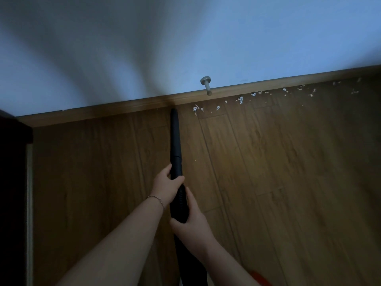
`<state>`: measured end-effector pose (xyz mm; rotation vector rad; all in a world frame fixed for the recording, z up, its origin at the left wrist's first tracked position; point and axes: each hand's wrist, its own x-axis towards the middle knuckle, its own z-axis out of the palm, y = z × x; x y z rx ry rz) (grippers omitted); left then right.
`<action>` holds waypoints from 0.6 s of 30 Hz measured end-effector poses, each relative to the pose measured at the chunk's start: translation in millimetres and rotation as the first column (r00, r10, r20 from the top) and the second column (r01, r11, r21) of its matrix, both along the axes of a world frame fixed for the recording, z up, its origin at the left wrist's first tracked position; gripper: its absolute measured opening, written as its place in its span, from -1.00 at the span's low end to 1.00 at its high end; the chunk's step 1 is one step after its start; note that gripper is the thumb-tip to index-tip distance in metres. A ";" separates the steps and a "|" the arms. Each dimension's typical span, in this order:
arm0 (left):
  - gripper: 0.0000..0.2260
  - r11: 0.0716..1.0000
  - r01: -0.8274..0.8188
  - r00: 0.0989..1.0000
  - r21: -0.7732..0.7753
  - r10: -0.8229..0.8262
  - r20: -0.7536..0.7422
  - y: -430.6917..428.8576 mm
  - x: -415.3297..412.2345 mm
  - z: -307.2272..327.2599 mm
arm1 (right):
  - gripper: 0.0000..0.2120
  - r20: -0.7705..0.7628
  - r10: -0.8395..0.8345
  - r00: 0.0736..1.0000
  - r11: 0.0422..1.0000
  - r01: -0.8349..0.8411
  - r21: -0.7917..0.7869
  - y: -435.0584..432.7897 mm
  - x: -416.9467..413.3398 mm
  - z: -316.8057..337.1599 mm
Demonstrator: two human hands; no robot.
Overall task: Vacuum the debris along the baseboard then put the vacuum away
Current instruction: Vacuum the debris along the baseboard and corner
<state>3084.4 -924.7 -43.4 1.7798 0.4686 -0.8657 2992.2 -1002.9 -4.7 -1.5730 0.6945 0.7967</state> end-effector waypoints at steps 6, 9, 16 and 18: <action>-0.43 1.000 -0.022 1.000 0.017 0.022 0.005 -1.8 -1.9 2.1 | -0.22 0.021 -0.007 1.000 1.000 0.007 0.014 -2.2 -23.6 4.5; -0.41 0.999 -0.029 1.000 -0.014 0.029 0.009 -17.2 -9.0 1.9 | -0.27 0.059 -0.054 0.997 0.998 0.057 -0.041 -12.3 -32.2 5.0; -0.39 0.995 0.000 0.999 -0.101 -0.006 -0.052 -49.3 -18.2 -2.7 | -0.30 0.063 -0.112 0.992 0.984 0.120 -0.135 -36.4 -45.8 9.2; -0.41 0.994 0.019 0.998 -0.112 -0.025 -0.050 -56.6 -19.4 -3.4 | -0.31 0.061 -0.127 0.990 0.983 0.134 -0.128 -41.5 -47.9 10.7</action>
